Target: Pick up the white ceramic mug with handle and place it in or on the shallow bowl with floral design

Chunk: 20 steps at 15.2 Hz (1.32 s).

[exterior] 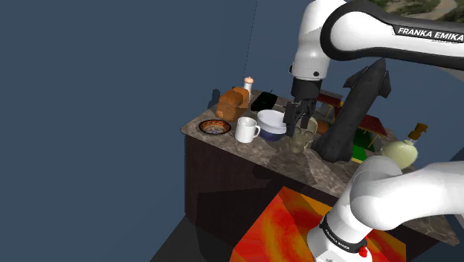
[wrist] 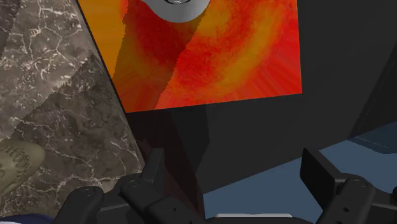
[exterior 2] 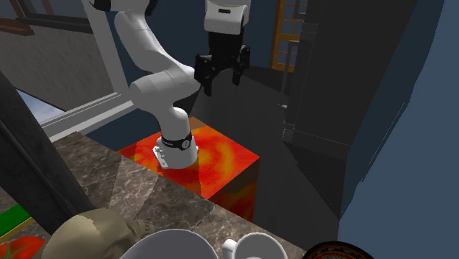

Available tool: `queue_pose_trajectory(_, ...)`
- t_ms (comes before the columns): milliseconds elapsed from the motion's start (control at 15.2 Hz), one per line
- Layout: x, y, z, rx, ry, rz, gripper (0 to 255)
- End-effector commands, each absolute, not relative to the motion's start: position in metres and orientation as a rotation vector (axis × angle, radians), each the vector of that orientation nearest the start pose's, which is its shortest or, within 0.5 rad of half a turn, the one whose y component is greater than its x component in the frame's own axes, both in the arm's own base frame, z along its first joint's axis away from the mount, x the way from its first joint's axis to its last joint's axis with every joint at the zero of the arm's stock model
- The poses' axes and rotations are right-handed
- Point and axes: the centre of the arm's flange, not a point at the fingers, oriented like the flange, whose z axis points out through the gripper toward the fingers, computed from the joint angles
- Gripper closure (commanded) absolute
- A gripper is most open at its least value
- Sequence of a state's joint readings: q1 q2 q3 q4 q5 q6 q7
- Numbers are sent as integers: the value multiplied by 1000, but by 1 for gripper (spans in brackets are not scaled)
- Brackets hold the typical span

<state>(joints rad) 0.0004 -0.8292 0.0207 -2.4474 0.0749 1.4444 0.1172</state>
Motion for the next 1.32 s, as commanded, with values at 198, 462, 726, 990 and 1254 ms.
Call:
queue_pose_trajectory(198,306,3,531,-3085,167,244,0)
queue_pose_trajectory(462,343,-16,505,-3094,182,203,0)
queue_pose_trajectory(726,380,-34,480,-3102,198,162,0)
queue_pose_trajectory(990,418,-54,456,-3110,213,121,0)
queue_pose_trajectory(1254,457,-74,433,-3118,228,80,0)
